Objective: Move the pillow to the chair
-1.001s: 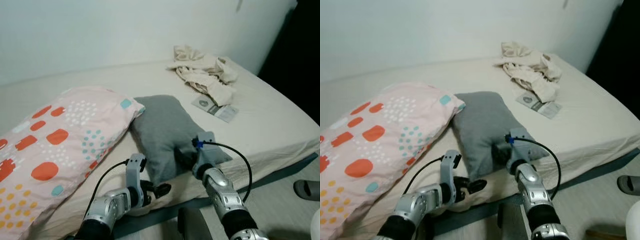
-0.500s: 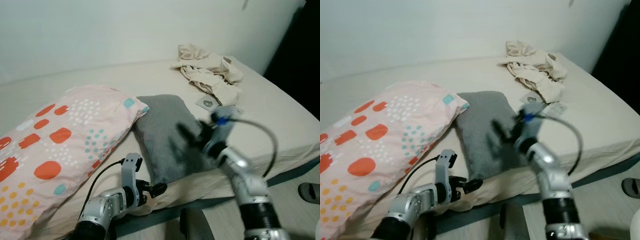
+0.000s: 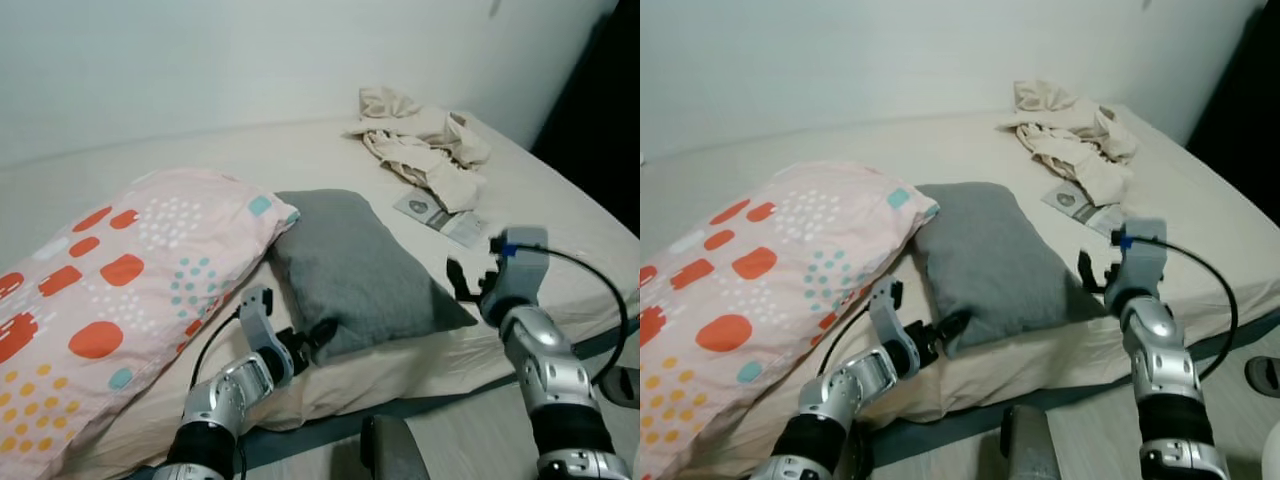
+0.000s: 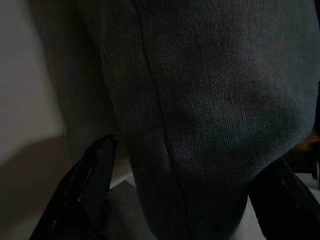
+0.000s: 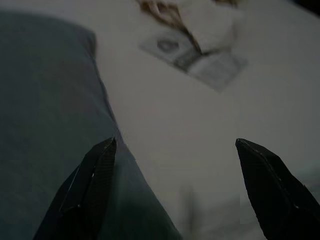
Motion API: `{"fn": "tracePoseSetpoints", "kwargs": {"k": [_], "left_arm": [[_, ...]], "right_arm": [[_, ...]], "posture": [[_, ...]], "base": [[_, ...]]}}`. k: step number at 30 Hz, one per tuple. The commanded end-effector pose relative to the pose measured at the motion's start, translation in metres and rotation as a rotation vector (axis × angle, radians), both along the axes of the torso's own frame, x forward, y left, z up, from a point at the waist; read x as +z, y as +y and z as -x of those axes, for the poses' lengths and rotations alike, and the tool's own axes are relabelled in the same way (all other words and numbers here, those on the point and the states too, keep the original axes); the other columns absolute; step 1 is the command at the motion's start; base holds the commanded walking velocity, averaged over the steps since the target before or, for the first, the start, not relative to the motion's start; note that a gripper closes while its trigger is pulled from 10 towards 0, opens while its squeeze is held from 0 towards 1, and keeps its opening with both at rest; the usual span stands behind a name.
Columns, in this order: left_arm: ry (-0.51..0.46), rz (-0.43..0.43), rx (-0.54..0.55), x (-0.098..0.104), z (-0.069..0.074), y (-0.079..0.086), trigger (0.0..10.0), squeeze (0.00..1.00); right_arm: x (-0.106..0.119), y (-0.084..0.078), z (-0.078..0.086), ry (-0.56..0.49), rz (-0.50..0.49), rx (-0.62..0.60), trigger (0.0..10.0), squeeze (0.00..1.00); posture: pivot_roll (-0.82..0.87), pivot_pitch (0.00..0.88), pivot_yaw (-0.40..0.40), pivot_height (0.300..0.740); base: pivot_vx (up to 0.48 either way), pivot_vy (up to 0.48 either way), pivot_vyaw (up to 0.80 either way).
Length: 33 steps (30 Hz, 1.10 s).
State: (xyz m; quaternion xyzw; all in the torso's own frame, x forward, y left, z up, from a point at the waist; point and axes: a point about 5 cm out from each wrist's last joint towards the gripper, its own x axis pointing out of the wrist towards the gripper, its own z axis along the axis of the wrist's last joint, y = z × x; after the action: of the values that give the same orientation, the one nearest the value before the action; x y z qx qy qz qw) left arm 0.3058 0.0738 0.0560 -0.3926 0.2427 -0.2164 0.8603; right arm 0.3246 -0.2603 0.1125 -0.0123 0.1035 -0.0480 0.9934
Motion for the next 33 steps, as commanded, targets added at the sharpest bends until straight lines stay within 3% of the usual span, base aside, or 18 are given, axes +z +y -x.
{"fn": "tracePoseSetpoints", "kwargs": {"k": [1,5,6,7,20,22,24,25,28,29,30,31,32,33], "left_arm": [[-0.001,0.008,0.011,0.001,-0.001,0.004,10.0,0.00],[0.002,-0.025,-0.017,-0.003,0.003,0.000,10.0,0.00],[0.005,-0.045,-0.022,-0.005,0.003,-0.001,7.8,0.00],[0.007,-0.062,-0.028,-0.007,0.004,-0.002,0.0,0.00],[-0.027,-0.097,-0.139,-0.007,0.010,-0.006,0.0,0.00],[-0.062,-0.144,-0.270,-0.008,0.018,-0.010,0.0,0.00],[-0.073,-0.164,-0.309,-0.008,0.020,-0.011,0.0,0.00],[-0.084,-0.194,-0.359,-0.009,0.023,-0.010,0.0,0.00],[-0.167,-0.464,-0.592,-0.020,0.032,0.009,0.0,0.00],[-0.167,-0.464,-0.592,-0.020,0.032,0.009,0.0,0.00],[-0.189,-0.564,-0.675,-0.023,0.033,0.024,0.0,0.00],[-0.189,-0.564,-0.675,-0.023,0.033,0.024,0.0,0.00],[-0.196,-0.621,-0.725,-0.025,0.033,0.034,0.0,0.00],[-0.201,-0.721,-0.791,-0.020,0.029,0.062,0.0,0.00]], "right_arm": [[-0.011,0.002,0.003,0.026,0.002,-0.010,10.0,0.00],[-0.024,0.001,0.008,0.060,0.009,-0.034,10.0,0.00],[-0.027,0.001,0.010,0.066,0.009,-0.040,10.0,0.00],[-0.030,0.002,0.011,0.069,0.002,-0.044,10.0,0.00],[-0.035,0.013,0.011,0.061,-0.017,-0.007,10.0,0.00],[-0.039,0.014,0.012,0.073,-0.025,-0.009,10.0,0.00],[-0.040,0.015,0.012,0.077,-0.029,-0.009,10.0,0.00],[-0.042,0.015,0.013,0.082,-0.030,-0.009,10.0,0.00],[-0.044,0.019,0.014,0.091,-0.019,0.007,10.0,0.00],[-0.044,0.019,0.014,0.091,-0.019,0.007,10.0,0.00],[-0.044,0.020,0.014,0.092,-0.018,0.014,10.0,0.00],[-0.044,0.020,0.014,0.092,-0.018,0.014,10.0,0.00],[-0.044,0.022,0.014,0.091,-0.019,0.018,10.0,0.00],[-0.044,0.023,0.012,0.091,-0.020,0.022,10.0,0.00]], "posture": [[-0.11,0.119,-0.020,0.582],[-0.10,0.121,-0.018,0.582],[-0.11,0.120,-0.017,0.582],[-0.11,0.121,-0.016,0.582],[-0.10,0.109,-0.016,0.582],[-0.10,0.105,-0.017,0.582],[-0.10,0.105,-0.017,0.582],[-0.10,0.100,-0.018,0.582],[-0.09,0.098,-0.021,0.582],[-0.09,0.098,-0.021,0.582],[-0.09,0.096,-0.022,0.582],[-0.09,0.096,-0.022,0.582],[-0.09,0.096,-0.022,0.582],[-0.08,0.099,-0.024,0.582]], "base": [[0.000,0.000,0.00],[0.000,0.000,0.00],[0.000,0.000,0.00],[0.000,0.000,0.00],[0.000,0.000,0.00],[0.000,0.000,0.00],[0.000,0.000,0.00],[0.000,0.000,0.00],[0.000,0.000,0.00],[0.000,0.000,0.00],[0.000,0.000,0.00],[0.000,0.000,0.00],[0.000,0.000,0.00],[0.000,0.000,0.00]]}}
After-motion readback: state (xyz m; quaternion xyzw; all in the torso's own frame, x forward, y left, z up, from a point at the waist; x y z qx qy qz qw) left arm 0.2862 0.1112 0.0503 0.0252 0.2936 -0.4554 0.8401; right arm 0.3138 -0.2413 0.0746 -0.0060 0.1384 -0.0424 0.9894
